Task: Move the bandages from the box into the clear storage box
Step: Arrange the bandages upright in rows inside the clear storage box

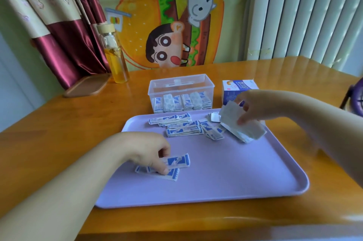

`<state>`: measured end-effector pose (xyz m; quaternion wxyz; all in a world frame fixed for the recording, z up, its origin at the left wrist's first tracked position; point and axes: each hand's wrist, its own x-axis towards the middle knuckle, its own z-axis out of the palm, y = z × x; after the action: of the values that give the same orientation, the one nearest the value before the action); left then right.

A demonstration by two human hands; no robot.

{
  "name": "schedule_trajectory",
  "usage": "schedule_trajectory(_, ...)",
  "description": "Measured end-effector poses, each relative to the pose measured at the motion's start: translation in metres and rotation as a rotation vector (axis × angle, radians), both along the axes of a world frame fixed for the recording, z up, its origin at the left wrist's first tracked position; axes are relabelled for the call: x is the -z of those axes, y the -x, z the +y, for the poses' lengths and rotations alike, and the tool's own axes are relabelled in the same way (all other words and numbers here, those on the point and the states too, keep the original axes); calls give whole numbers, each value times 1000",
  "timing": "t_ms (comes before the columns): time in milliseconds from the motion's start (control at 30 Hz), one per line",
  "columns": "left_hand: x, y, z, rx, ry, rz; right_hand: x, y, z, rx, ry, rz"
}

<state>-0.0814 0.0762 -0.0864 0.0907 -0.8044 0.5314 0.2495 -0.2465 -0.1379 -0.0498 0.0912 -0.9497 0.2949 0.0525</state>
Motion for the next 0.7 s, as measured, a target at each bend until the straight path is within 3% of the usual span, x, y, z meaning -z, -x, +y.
schedule_trajectory(200, 0, -1, 5, -25, 29, 43, 18, -21, 43, -221, 140, -221)
schedule_trajectory(333, -1, -1, 11, -31, 63, 39, 38, -26, 65, -375, -22, -39)
schedule_trajectory(400, -1, 0, 12, -44, 74, 67, 30, -26, 61, -366, -133, -51)
schedule_trajectory(533, -2, 2, 11, -59, 56, 94, 21, -30, 46, -334, -115, -138)
schedule_trajectory(700, -3, 3, 11, -47, 34, 79, 39, -41, 44, -347, -185, 7)
